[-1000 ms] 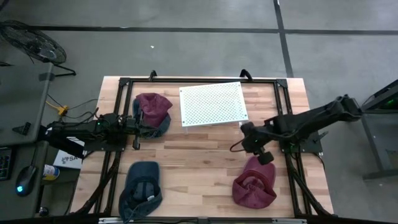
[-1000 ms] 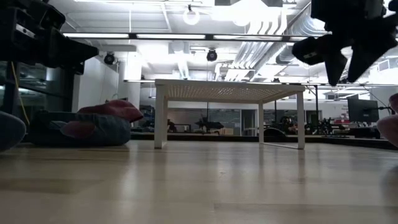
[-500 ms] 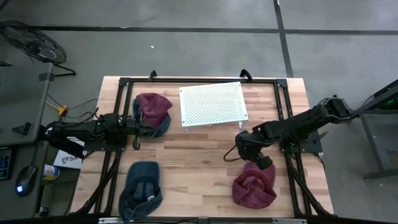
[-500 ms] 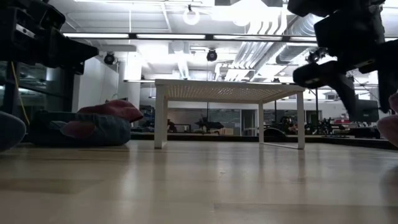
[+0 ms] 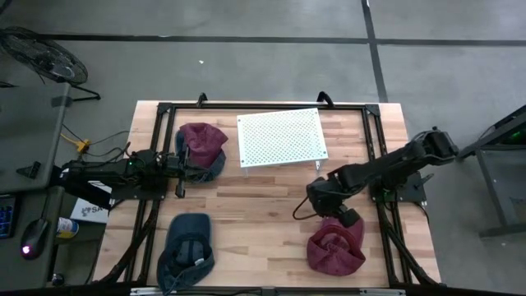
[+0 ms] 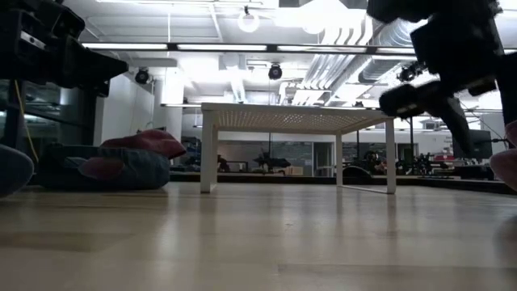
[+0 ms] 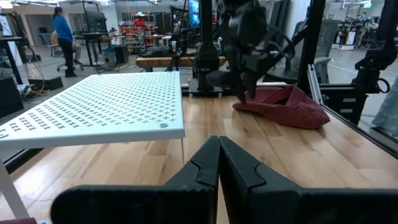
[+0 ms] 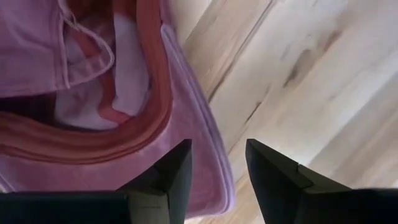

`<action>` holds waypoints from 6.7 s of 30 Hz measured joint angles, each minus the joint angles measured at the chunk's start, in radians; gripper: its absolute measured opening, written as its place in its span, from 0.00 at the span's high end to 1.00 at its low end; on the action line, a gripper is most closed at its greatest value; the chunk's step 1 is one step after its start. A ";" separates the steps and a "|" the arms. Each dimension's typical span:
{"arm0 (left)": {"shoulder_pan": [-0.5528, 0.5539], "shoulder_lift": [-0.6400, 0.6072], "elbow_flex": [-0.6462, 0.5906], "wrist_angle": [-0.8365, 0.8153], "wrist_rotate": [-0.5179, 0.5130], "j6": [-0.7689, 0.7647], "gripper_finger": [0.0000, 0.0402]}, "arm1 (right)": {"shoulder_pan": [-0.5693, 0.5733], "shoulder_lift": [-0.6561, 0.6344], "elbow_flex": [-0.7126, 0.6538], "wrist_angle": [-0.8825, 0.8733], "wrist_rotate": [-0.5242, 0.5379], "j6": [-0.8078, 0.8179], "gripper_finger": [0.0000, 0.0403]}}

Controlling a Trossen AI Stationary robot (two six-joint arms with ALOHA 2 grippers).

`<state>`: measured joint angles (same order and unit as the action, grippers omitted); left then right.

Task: Pick & Place hat
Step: Put the bottom red cap on the shelf

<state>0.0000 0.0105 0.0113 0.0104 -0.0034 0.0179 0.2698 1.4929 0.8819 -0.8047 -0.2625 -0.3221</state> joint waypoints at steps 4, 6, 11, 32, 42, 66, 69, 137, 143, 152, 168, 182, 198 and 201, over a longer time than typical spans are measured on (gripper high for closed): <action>0.000 0.000 0.000 0.000 0.000 0.000 0.98 | 0.007 0.042 0.000 0.000 -0.007 -0.019 0.64; 0.000 0.000 0.000 0.000 0.000 0.000 0.98 | 0.007 0.055 0.000 0.000 -0.010 -0.019 0.64; 0.000 0.000 0.000 0.000 0.000 0.000 0.98 | 0.007 0.072 0.000 -0.008 -0.001 -0.023 0.64; 0.000 0.000 0.000 0.000 0.000 0.000 0.98 | 0.005 0.072 -0.044 -0.089 0.054 0.004 0.77; 0.000 0.000 0.000 0.000 0.000 0.000 0.98 | 0.005 0.071 -0.048 -0.105 0.033 0.037 0.88; 0.000 0.000 0.000 0.000 0.000 0.000 0.98 | 0.020 -0.011 0.353 -0.516 0.169 0.325 0.98; 0.000 0.000 0.000 0.000 0.000 0.000 0.98 | 0.040 -0.055 0.416 -0.570 0.253 0.435 0.98; 0.000 0.000 0.000 0.000 -0.002 0.000 0.98 | -0.310 0.092 0.537 -0.767 1.591 0.885 0.98; 0.000 0.000 0.000 0.000 -0.003 0.000 0.98 | -0.310 0.092 0.537 -0.767 1.648 0.719 0.98; 0.000 0.000 0.000 0.000 -0.003 0.000 0.98 | -0.284 0.092 0.537 -0.757 1.691 0.567 0.98; 0.000 0.000 0.000 0.000 -0.003 0.000 0.98 | -0.253 0.090 0.538 -0.760 1.419 0.337 0.97; 0.000 0.000 0.000 0.000 -0.003 0.000 0.98 | -0.156 0.089 0.539 -0.734 1.139 0.292 0.92; 0.000 0.000 0.000 0.000 -0.003 0.000 0.98 | -0.094 0.092 0.535 -0.543 0.912 0.456 0.85; 0.000 0.000 0.000 0.000 -0.004 0.000 0.98 | -0.099 0.092 0.535 -0.482 0.868 0.501 0.83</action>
<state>-0.0002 0.0109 0.0113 0.0105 -0.0071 0.0178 0.1703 1.5852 1.4170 -1.2872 0.6059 0.1788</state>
